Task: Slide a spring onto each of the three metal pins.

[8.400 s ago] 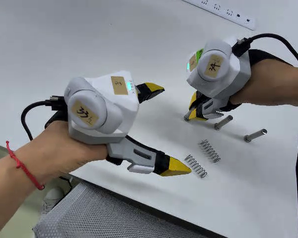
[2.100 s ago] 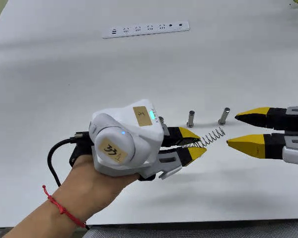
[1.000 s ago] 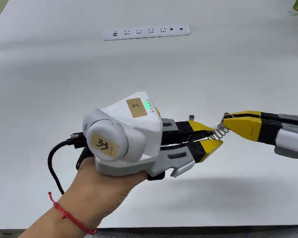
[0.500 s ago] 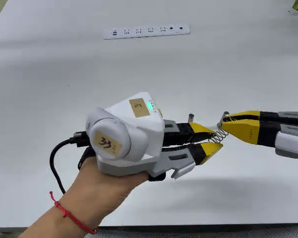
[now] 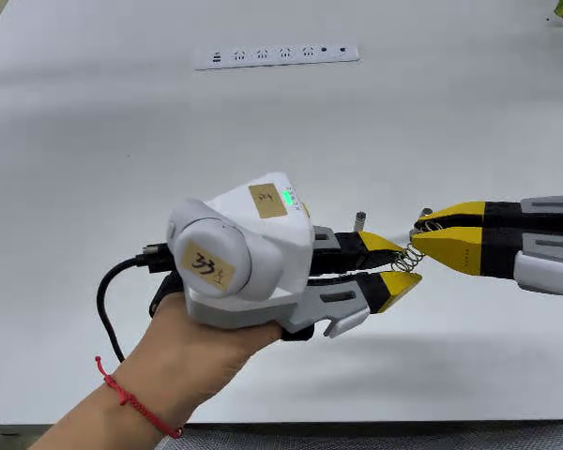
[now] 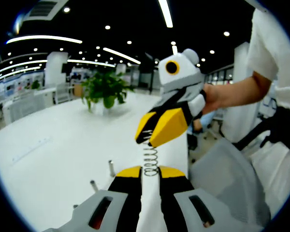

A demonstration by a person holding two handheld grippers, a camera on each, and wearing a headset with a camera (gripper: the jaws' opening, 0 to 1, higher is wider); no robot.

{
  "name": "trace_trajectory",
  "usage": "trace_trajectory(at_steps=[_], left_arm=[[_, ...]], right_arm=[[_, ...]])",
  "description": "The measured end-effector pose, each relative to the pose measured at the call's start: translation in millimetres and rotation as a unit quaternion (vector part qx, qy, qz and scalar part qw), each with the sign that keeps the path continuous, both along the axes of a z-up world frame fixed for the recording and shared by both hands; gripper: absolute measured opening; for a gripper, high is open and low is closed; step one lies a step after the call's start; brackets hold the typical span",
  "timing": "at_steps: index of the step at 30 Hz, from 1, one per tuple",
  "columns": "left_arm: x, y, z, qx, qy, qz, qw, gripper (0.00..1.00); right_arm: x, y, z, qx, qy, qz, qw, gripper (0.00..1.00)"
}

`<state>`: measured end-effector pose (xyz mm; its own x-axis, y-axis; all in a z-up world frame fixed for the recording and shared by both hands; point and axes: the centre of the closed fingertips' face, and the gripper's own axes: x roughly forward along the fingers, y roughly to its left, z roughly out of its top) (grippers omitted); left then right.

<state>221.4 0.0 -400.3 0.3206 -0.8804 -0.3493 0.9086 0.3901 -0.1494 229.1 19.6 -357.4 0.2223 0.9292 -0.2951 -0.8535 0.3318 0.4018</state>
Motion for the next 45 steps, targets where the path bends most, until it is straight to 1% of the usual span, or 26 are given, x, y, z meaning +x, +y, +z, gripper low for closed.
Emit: trace_trajectory(at_steps=[5,11,18,23,26,28,29,31,33,35,36,37,38,39,40,41,42,43,44,45], left_arm=[[-1.2,-0.2,-0.9,-0.001,0.002,-0.001,1.0,0.12],[-1.6,-0.4,-0.9,-0.003,0.004,0.0,1.0,0.11],[-3.2,-1.0,-1.9,-0.002,0.003,-0.002,1.0,0.11],[-4.5,-1.2,-1.2,-0.004,0.003,-0.004,1.0,0.1],[-4.8,-1.4,-0.8,-0.005,0.002,-0.005,1.0,0.1],[-5.3,-1.9,0.2,-0.006,0.003,-0.006,1.0,0.1],[-5.5,-2.1,0.4,-0.006,0.001,-0.007,1.0,0.1],[-5.5,-2.6,0.7,-0.006,0.001,-0.009,0.9999,0.1],[-5.7,-2.9,0.7,-0.005,0.0,-0.01,0.9999,0.1],[-6.3,-3.2,0.0,-0.001,-0.001,-0.013,0.9999,0.1],[-6.6,-3.5,-0.4,0.001,-0.002,-0.015,0.9999,0.1],[-6.8,-3.7,-0.8,0.003,-0.003,-0.017,0.9999,0.1],[-7.1,-4.3,-1.4,0.006,-0.004,-0.019,0.9998,0.1],[-7.4,-4.6,-1.8,0.008,-0.004,-0.02,0.9998,0.1],[-7.7,-5.2,-2.5,0.011,-0.005,-0.022,0.9997,0.1],[-8.0,-5.6,-2.9,0.013,-0.007,-0.023,0.9996,0.1],[-8.6,-6.2,-3.5,0.015,-0.008,-0.026,0.9995,0.1],[-9.0,-6.7,-3.7,0.016,-0.008,-0.027,0.9995,0.1],[-9.4,-7.2,-4.0,0.017,-0.008,-0.028,0.9994,0.1],[-10.2,-8.0,-4.6,0.019,-0.009,-0.031,0.9993,0.1]], right_arm=[[-1.0,-0.2,-0.4,-0.011,-0.013,0.007,0.9998,0.11],[-2.4,-0.2,-0.3,-0.02,-0.024,0.014,0.9994,0.11],[-6.1,0.4,-1.1,-0.044,-0.049,0.031,0.9974,0.11],[-7.1,-1.1,-1.5,-0.054,-0.054,0.038,0.9964,0.12],[-6.9,-2.5,-2.8,-0.064,-0.059,0.044,0.9952,0.12],[-7.9,-3.3,-4.5,-0.073,-0.058,0.051,0.9943,0.15],[-8.1,-3.6,-5.1,-0.079,-0.06,0.055,0.9936,0.17],[-8.7,-4.6,-7.0,-0.092,-0.069,0.072,0.9907,0.17],[-10.4,-6.1,-7.0,-0.11,-0.08,0.094,0.9862,0.2],[-10.0,-10.8,-8.8,-0.134,-0.093,0.118,0.9796,0.25],[-9.1,-13.7,-9.8,-0.154,-0.105,0.135,0.9732,0.26],[-9.5,-16.1,-11.0,-0.169,-0.111,0.149,0.9679,0.27],[-9.0,-17.6,-11.3,-0.187,-0.121,0.166,0.9607,0.29],[-9.8,-17.7,-10.8,-0.195,-0.128,0.178,0.956,0.31],[-11.3,-17.8,-9.9,-0.205,-0.134,0.197,0.9493,0.32],[-12.1,-17.6,-9.3,-0.211,-0.138,0.21,0.9448,0.33],[-13.4,-17.8,-9.0,-0.221,-0.142,0.227,0.9378,0.33],[-13.7,-18.4,-9.4,-0.231,-0.144,0.238,0.9323,0.34],[-13.5,-19.5,-10.3,-0.243,-0.149,0.251,0.9251,0.34],[-14.3,-19.5,-10.9,-0.254,-0.154,0.269,0.9161,0.34]])
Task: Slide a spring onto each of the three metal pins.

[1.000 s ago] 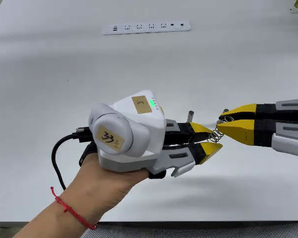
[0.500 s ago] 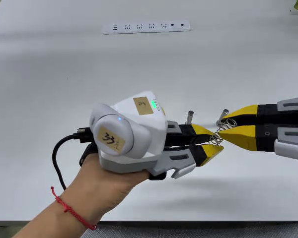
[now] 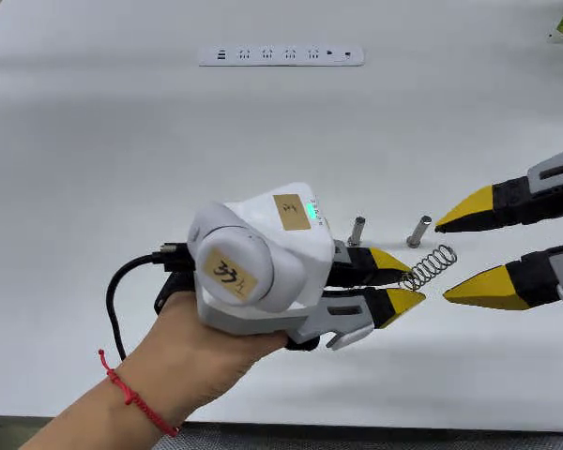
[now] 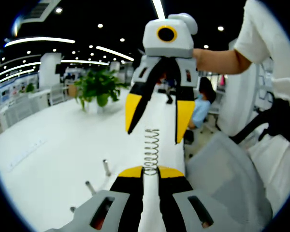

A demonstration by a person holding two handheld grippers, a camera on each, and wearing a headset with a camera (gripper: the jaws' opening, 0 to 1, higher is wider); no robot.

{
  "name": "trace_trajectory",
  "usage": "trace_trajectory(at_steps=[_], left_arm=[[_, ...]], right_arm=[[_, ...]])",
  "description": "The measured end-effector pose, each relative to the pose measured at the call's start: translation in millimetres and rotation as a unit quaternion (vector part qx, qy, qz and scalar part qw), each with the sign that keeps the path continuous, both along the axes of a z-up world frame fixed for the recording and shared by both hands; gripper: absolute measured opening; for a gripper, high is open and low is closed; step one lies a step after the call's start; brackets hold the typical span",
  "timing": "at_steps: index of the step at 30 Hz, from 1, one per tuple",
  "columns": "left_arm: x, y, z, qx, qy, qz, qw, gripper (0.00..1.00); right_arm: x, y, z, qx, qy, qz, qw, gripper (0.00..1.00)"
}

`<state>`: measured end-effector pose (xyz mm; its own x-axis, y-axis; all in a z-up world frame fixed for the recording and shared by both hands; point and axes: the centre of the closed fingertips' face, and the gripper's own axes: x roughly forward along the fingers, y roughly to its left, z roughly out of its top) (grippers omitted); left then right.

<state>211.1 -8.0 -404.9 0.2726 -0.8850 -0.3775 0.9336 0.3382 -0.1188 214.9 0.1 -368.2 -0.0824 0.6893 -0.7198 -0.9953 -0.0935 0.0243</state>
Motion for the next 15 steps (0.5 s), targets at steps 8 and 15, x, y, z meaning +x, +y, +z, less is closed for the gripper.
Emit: trace_trajectory(at_steps=[8,15], left_arm=[[-2.9,-3.6,-2.2,0.005,-0.003,-0.007,1.0,0.1],[-5.2,-5.5,-3.7,0.007,-0.004,-0.012,0.9999,0.1]], right_arm=[[-5.1,2.8,-7.7,-0.062,-0.007,0.071,0.9955,0.3],[-13.3,7.4,-13.5,-0.1,-0.006,0.115,0.9883,0.24]])
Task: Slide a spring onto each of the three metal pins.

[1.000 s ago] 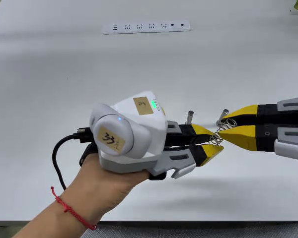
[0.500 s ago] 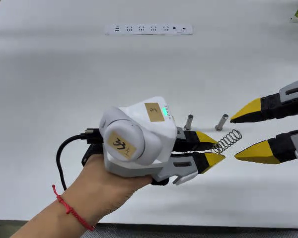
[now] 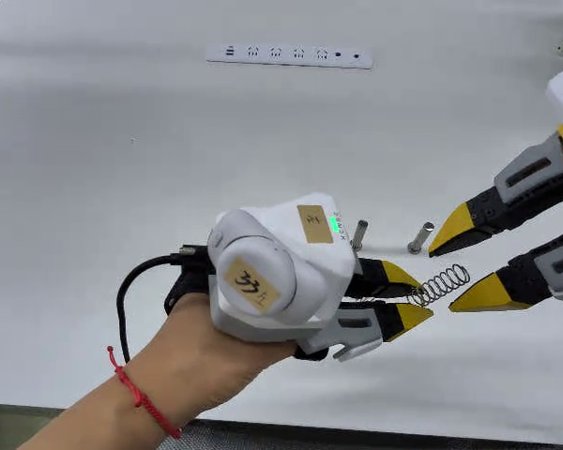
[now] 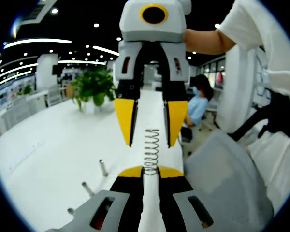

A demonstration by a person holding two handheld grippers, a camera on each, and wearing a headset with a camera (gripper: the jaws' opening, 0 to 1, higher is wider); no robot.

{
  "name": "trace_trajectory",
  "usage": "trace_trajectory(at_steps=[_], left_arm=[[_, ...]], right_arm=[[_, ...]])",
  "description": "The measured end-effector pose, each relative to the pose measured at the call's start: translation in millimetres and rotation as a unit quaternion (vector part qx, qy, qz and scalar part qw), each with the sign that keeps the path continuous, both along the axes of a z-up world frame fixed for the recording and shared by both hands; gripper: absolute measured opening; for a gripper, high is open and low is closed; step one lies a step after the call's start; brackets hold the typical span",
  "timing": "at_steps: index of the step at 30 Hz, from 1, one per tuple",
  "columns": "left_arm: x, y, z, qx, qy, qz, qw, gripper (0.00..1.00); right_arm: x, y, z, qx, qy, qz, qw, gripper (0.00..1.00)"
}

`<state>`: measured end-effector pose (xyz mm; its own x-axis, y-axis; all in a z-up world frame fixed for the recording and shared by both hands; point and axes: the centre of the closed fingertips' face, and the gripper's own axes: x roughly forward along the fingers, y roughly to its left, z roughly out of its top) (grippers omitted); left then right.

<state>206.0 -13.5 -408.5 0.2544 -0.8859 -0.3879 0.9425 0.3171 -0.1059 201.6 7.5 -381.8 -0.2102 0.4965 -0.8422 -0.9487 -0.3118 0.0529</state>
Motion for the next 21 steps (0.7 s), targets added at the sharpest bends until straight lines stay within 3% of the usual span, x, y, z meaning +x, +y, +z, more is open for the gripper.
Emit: trace_trajectory(at_steps=[10,21], left_arm=[[-0.3,-2.1,2.7,-0.008,0.0,0.001,1.0,0.1],[1.2,-1.9,4.7,-0.016,0.001,0.007,0.9998,0.1]], right_arm=[[-3.9,-1.6,-5.8,-0.028,0.001,0.029,0.9992,0.18],[-2.0,-3.3,-7.1,-0.035,-0.001,0.035,0.9988,0.13]])
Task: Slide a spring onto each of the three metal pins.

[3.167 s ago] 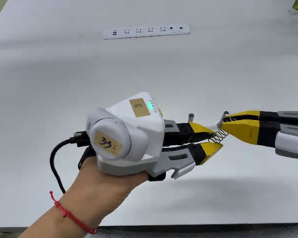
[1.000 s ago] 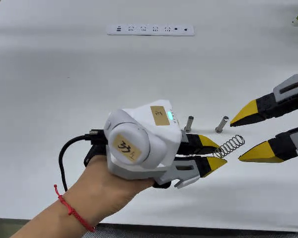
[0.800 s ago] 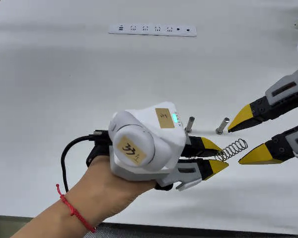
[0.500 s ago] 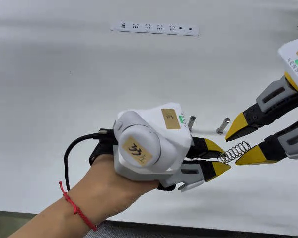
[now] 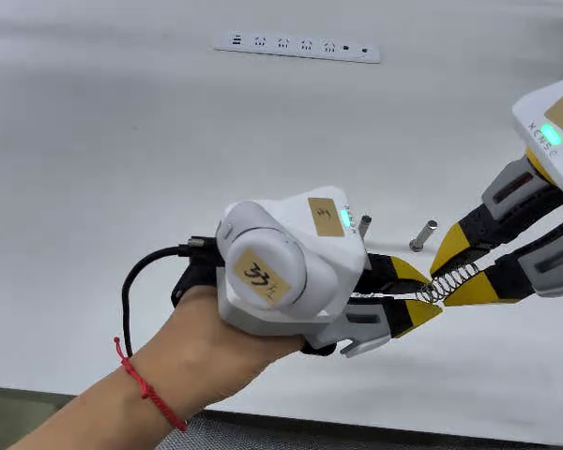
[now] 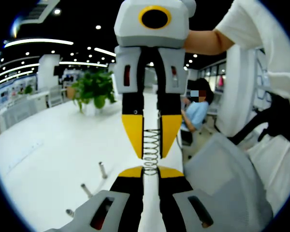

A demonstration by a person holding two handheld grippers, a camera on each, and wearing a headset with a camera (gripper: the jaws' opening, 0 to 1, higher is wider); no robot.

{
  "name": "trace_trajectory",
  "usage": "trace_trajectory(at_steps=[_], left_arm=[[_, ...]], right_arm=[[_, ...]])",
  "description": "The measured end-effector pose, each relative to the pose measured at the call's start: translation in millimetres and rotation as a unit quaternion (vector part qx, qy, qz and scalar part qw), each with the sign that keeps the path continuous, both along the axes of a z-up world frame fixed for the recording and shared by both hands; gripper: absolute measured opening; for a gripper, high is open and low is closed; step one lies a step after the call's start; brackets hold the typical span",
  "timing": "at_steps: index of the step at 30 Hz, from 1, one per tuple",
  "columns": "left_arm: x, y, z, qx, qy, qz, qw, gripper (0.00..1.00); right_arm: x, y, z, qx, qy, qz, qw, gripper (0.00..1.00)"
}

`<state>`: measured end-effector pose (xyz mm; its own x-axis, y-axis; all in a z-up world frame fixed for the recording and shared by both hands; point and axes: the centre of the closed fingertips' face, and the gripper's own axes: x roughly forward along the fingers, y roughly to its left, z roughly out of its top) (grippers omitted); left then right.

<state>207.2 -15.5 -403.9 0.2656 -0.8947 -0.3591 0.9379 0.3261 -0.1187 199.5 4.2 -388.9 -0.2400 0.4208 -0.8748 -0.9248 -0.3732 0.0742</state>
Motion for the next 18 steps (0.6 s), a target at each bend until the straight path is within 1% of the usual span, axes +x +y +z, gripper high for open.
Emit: trace_trajectory(at_steps=[8,9,14,18], left_arm=[[0.7,0.0,-0.3,-0.004,0.0,0.003,1.0,0.1],[0.8,0.3,-0.6,-0.003,-0.002,0.003,1.0,0.1],[0.5,1.4,-0.6,-0.006,0.001,0.005,1.0,0.11],[1.0,2.5,0.5,-0.009,-0.002,0.008,0.9999,0.11]], right_arm=[[1.2,0.8,-0.3,-0.005,-0.004,-0.001,1.0,0.12],[1.2,0.9,-0.7,-0.006,-0.004,-0.002,1.0,0.12],[1.5,1.9,-0.7,-0.009,-0.002,-0.006,0.9999,0.12],[1.9,3.4,-0.2,-0.011,-0.003,-0.007,0.9999,0.12]])
